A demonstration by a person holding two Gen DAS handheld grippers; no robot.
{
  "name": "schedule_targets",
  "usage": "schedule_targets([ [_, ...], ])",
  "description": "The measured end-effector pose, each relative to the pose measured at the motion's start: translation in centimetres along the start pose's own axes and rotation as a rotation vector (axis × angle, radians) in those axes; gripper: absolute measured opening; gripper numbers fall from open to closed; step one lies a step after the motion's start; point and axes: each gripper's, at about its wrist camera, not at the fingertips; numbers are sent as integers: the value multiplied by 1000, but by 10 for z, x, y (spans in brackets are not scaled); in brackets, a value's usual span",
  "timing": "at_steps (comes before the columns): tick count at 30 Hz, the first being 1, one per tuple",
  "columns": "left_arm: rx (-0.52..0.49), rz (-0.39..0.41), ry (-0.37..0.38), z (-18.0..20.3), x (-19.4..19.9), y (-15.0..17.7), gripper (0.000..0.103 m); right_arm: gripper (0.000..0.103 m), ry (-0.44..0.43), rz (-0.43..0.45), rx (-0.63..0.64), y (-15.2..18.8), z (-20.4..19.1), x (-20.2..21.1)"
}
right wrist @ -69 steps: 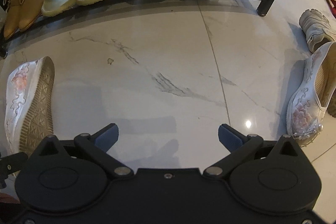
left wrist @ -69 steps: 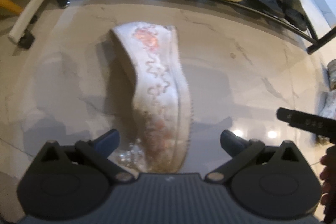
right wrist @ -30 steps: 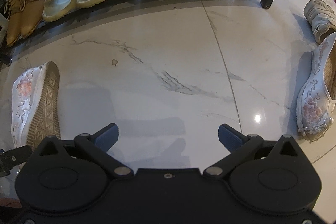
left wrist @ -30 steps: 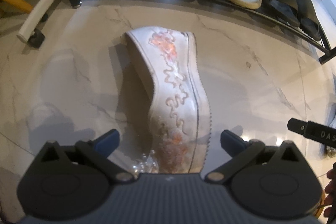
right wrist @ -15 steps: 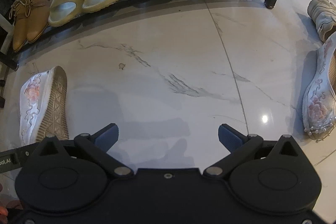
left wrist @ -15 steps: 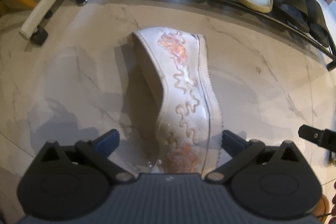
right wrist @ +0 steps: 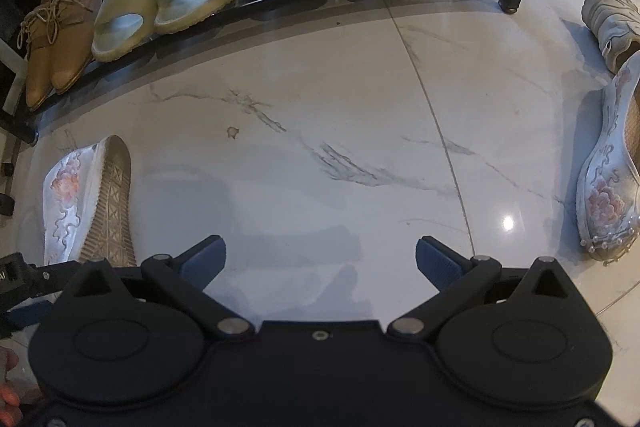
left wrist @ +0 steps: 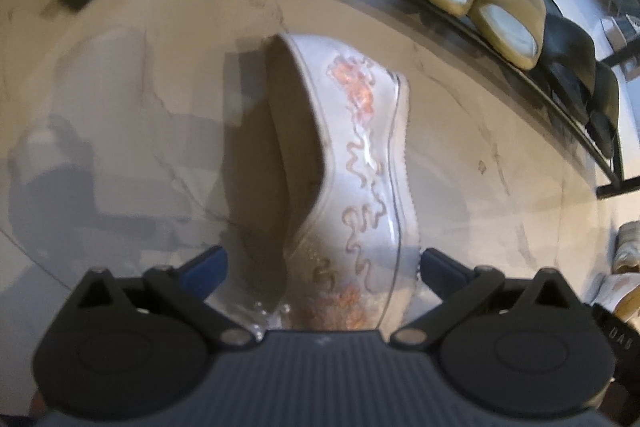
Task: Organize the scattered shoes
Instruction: 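Lower the left gripper over the white embroidered wedge shoe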
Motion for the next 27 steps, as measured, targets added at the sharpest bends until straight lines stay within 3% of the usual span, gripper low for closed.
schedule_targets([
  [7, -39, 81, -8, 3, 5, -2, 102, 103, -4, 1, -4, 0, 0, 0],
  [16, 29, 84, 52, -8, 0, -6, 102, 103, -2, 3, -9, 0, -1, 1],
  [21, 148, 3, 159, -25, -10, -9, 102, 103, -6, 4, -14, 0, 0, 1],
  [27, 219, -48, 307, -31, -17, -8, 102, 103, -9, 1, -19, 0, 0, 1],
])
Point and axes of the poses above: each gripper's, at about its wrist camera, not at the fingertips, and x roughly against the way its jaws point, z to its right, y to its underside, and after that the axes turned 11 degrees about -z, right-handed
